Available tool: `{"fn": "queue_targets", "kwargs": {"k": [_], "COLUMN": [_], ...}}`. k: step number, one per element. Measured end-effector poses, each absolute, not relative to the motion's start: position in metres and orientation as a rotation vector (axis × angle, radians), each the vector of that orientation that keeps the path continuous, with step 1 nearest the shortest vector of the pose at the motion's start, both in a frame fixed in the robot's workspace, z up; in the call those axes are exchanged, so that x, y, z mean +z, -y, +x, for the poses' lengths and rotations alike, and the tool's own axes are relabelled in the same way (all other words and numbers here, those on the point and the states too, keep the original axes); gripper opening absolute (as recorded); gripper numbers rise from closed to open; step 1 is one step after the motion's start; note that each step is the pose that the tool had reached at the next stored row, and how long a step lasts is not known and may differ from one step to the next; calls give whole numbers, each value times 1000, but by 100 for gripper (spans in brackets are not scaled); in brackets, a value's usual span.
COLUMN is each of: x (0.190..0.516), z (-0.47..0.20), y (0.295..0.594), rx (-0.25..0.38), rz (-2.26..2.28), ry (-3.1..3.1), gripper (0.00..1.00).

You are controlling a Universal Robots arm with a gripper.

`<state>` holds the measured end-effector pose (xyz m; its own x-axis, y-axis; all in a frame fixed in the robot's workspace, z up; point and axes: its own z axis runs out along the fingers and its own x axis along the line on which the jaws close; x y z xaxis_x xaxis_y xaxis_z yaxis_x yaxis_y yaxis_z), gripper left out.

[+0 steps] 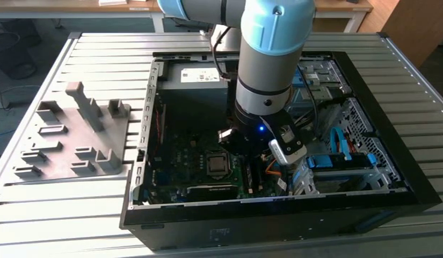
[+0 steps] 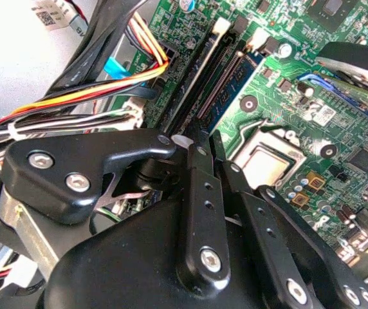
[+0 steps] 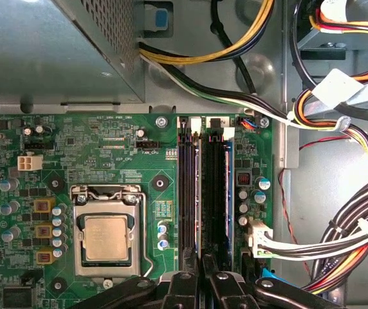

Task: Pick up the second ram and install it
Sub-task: 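Insert the second ram into the second slot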

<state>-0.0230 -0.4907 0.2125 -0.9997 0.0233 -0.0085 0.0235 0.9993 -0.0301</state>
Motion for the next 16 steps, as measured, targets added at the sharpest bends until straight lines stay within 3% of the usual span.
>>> {"fn": "queue_targets", "kwargs": {"k": [16], "x": [213], "z": [-23], "y": [491], "rx": [-32], "rz": [37], "ry": [-3133], "gripper": [14]}}
